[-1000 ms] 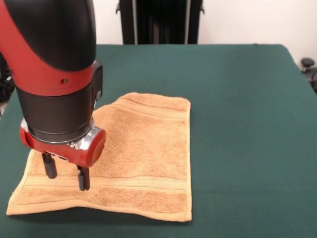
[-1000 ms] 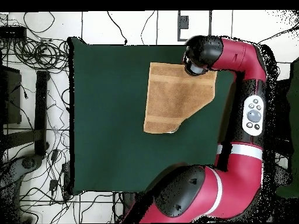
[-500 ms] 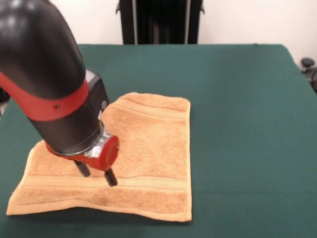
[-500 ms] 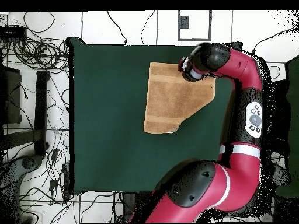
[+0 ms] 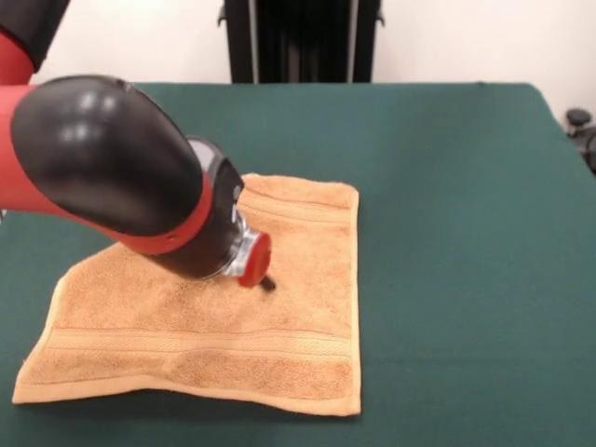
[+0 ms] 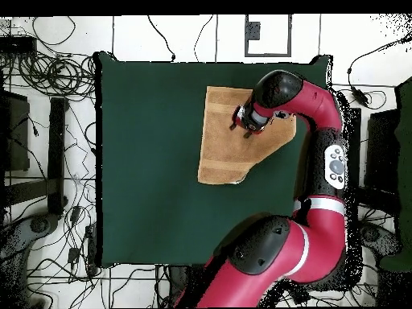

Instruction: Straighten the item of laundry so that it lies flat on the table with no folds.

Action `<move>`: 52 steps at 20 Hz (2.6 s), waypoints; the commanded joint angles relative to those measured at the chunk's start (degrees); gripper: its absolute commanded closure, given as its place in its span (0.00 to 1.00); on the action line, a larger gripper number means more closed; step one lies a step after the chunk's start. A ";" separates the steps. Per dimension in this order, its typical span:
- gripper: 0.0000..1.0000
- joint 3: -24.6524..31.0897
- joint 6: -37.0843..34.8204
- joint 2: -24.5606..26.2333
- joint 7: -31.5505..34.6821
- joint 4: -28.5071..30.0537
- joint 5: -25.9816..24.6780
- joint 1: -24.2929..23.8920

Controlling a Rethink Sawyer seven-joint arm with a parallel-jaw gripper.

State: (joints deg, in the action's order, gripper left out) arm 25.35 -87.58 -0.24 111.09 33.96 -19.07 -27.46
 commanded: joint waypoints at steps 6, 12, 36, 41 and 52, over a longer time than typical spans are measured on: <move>0.00 2.89 -9.03 -0.25 -16.27 11.52 0.78 0.94; 0.00 -1.48 -6.29 -4.12 -16.50 10.34 -5.15 2.34; 0.00 -2.67 31.92 -19.90 -21.90 25.07 -23.25 2.71; 0.00 -0.76 33.72 -17.37 -25.03 23.54 -22.45 1.82; 0.00 1.40 10.04 -12.58 -18.70 20.56 -8.18 0.47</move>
State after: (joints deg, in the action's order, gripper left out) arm 19.61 -66.09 -17.30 110.66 47.15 -32.64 -28.35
